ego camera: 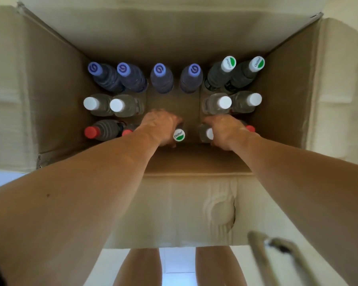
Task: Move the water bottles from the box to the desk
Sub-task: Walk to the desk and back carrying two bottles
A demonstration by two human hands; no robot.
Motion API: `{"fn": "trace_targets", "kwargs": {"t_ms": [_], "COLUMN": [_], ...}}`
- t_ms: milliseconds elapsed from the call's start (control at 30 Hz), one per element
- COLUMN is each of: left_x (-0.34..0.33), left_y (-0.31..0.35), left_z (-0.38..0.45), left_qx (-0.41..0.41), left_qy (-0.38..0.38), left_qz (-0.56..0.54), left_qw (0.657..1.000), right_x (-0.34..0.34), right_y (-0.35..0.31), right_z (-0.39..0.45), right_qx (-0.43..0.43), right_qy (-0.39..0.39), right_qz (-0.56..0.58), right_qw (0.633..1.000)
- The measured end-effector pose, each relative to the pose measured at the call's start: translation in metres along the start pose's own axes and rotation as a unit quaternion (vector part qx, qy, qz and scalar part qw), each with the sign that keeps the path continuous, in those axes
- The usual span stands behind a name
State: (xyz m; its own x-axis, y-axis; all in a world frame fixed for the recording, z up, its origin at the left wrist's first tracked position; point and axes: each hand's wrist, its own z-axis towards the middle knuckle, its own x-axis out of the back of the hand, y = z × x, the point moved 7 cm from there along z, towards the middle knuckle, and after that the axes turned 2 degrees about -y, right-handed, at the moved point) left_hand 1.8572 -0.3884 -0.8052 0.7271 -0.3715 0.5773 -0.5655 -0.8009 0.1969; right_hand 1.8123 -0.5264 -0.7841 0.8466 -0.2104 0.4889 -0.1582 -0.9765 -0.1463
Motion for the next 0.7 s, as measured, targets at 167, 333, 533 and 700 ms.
{"fn": "trace_targets", "kwargs": {"t_ms": [167, 333, 533, 700], "left_x": [-0.007, -0.013, 0.0, 0.04], "left_y": [0.0, -0.003, -0.014, -0.022], "left_z": [0.013, 0.019, 0.003, -0.037], "left_qx": [-0.01, -0.014, -0.016, -0.016], "left_qy": [0.016, 0.037, 0.043, 0.022], "left_qz": [0.046, 0.027, -0.088, -0.3], "left_qw": [0.999, 0.999, 0.995, 0.954], "right_x": [-0.01, -0.016, -0.009, 0.027], "right_y": [0.001, 0.004, -0.001, -0.007], "right_z": [0.016, 0.02, 0.005, -0.035], "right_qx": [0.014, 0.016, 0.023, 0.049], "right_qy": [0.01, 0.057, 0.071, 0.076], "right_qz": [-0.024, 0.005, 0.069, 0.154], "right_qw": [1.0, 0.998, 0.995, 0.984]}}
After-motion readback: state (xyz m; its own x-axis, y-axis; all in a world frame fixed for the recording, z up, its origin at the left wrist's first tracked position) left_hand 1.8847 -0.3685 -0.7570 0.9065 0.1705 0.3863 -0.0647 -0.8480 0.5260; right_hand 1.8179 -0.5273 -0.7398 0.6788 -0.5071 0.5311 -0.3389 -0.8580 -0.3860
